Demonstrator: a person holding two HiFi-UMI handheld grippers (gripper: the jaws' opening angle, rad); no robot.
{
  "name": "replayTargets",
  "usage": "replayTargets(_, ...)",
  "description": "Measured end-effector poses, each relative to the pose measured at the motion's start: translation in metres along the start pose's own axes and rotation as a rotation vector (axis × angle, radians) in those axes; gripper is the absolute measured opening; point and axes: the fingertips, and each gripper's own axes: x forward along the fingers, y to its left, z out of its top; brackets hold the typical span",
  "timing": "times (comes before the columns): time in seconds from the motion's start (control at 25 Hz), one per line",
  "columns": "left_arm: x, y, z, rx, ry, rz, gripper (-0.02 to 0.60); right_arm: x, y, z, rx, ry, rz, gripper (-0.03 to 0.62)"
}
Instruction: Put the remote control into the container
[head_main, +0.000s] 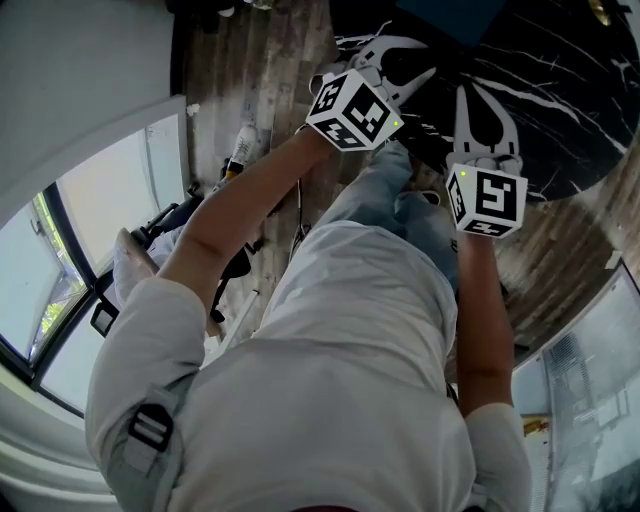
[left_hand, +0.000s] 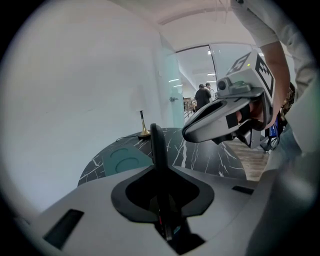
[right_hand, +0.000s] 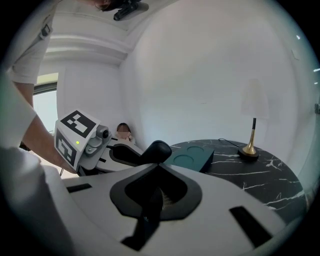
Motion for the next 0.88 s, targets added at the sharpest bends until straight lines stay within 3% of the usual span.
replayTargets(0.44, 0.029, 0.003, -0.026, 0.057, 0.054, -0.037, 0.080, 0.022, -0.005, -0.025, 0.006, 0.055, 0.012, 0.011)
replayTargets(0.88, 0.048, 0.003, -0.061, 0.060, 0.134, -0.058, 0.080, 0.027, -0.010, -0.041, 0.024, 0.071, 0.012, 0.011)
